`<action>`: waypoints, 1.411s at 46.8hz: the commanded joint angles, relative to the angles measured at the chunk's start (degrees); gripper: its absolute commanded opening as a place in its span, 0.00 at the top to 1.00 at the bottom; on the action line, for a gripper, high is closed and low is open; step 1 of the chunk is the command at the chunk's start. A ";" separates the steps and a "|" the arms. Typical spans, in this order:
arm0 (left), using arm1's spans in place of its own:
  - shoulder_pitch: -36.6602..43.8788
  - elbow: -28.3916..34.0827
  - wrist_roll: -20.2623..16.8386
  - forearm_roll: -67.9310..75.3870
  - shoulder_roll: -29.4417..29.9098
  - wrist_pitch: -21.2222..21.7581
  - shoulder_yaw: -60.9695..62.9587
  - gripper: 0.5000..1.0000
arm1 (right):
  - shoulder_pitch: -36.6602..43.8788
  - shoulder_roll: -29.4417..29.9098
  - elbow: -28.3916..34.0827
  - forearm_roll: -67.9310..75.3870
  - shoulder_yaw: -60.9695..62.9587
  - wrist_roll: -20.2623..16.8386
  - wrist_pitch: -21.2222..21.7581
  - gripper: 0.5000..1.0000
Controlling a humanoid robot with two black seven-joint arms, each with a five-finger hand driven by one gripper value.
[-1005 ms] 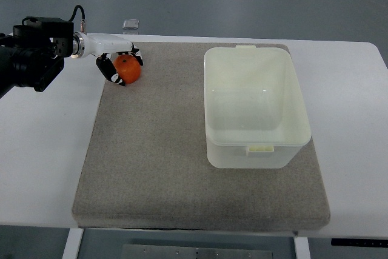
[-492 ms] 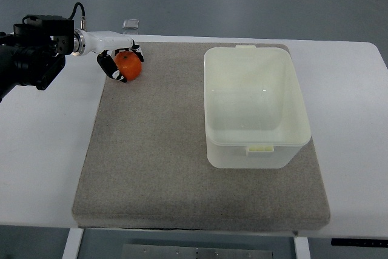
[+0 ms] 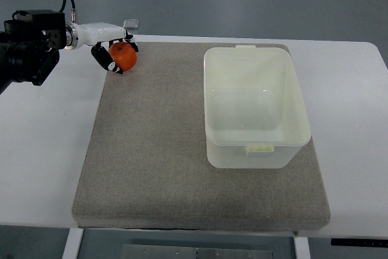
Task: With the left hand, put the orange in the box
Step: 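Close the left hand fingers around the orange, then lift the orange with the left hand and carry it over the box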
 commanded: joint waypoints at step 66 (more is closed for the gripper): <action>-20.83 -47.90 0.00 7.20 16.48 19.70 -5.04 1.00 | 0.00 0.00 0.00 -0.05 0.00 0.00 0.00 0.15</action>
